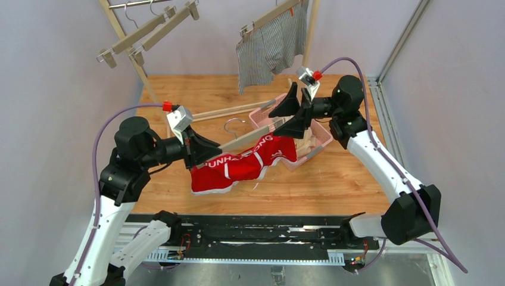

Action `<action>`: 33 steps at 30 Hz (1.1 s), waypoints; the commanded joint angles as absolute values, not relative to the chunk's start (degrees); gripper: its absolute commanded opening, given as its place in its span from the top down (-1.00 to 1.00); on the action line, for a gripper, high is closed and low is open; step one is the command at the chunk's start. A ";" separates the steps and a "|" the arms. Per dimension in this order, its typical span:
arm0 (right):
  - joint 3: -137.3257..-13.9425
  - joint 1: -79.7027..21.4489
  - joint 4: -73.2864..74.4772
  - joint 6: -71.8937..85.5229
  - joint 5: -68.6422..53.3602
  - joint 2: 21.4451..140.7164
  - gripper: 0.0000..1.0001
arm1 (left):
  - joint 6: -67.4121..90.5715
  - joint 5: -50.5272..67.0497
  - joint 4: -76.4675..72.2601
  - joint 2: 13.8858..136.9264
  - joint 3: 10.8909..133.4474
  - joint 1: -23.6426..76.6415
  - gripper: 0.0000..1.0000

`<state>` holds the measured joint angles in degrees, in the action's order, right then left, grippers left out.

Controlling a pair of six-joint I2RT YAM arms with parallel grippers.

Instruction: Remove the underwear clipped to the hanger

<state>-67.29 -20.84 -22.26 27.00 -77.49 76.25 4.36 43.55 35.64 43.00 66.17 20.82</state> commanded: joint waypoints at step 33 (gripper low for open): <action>-71.97 -23.03 -6.01 13.88 -75.31 73.10 0.05 | 2.73 43.61 35.85 43.25 65.73 21.16 1.00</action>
<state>-69.28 -22.26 -9.41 17.45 -78.48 74.94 3.25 44.56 35.62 43.55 65.28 20.82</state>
